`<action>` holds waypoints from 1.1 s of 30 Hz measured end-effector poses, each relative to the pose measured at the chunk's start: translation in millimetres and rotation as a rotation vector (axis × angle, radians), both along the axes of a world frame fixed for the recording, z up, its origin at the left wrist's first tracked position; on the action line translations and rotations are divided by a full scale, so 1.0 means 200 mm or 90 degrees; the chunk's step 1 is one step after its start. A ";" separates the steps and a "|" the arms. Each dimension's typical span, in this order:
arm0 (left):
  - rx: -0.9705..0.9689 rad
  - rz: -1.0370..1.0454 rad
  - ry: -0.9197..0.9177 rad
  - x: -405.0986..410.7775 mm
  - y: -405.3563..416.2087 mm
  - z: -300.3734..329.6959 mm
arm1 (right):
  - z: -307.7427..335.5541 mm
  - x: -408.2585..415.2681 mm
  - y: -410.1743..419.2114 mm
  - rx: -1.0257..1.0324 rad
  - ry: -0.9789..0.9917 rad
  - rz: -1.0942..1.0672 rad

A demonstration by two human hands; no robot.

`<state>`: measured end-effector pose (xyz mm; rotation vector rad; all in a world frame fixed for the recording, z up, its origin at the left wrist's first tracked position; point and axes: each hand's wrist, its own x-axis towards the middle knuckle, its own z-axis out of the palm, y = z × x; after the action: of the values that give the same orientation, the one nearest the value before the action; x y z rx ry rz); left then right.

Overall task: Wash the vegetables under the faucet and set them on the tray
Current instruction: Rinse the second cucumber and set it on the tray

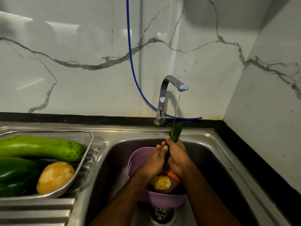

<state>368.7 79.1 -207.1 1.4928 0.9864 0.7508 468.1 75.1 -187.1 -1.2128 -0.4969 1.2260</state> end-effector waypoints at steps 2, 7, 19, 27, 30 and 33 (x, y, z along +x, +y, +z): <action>0.048 -0.035 0.026 -0.01 -0.01 0.00 | 0.00 0.00 0.01 -0.018 -0.016 -0.015; 0.156 -0.048 0.089 -0.03 0.00 0.00 | 0.04 0.01 0.02 -0.031 0.055 -0.035; 0.194 0.058 0.039 -0.15 0.05 -0.05 | 0.08 0.06 -0.02 0.036 0.033 0.020; -0.229 0.008 -0.173 -0.12 0.03 -0.03 | 0.06 0.10 -0.05 0.050 0.055 0.054; -0.306 0.023 -0.206 -0.12 0.02 -0.01 | 0.06 0.08 -0.05 0.061 0.111 0.065; -0.226 0.052 -0.161 -0.14 -0.01 0.04 | 0.05 0.07 -0.04 0.043 0.083 0.086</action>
<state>340.7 76.7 -199.3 1.0296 0.9357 0.7573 482.5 67.2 -176.6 -1.0477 -0.5258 1.3823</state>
